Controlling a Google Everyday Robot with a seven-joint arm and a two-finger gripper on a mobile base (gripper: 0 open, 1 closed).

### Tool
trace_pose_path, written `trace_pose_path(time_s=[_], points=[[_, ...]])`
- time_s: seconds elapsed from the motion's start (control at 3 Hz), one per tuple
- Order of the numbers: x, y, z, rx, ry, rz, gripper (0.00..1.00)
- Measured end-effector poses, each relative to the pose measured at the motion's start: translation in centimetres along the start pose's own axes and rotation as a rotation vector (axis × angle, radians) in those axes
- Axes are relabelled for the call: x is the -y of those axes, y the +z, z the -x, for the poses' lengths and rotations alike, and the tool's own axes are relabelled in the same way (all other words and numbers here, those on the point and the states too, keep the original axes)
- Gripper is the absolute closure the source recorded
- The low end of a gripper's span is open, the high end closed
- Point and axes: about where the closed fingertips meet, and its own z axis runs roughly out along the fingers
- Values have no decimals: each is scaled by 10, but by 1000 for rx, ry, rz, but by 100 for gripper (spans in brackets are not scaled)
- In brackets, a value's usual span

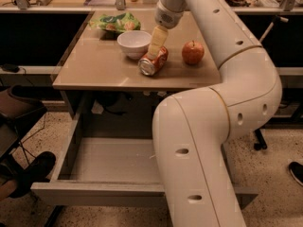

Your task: Place coke can into top drawer

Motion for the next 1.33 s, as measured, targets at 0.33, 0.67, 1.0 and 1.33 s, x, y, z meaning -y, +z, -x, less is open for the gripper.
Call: trace_pose_path(time_s=[0.33,0.67,1.0,1.33], points=[[5,1,2,5,22,-14,0],[-9,6,-8,5,36,43,0],[-47,15,-18,6,53,159,0],[-47,16,-17,7,53,158,0]])
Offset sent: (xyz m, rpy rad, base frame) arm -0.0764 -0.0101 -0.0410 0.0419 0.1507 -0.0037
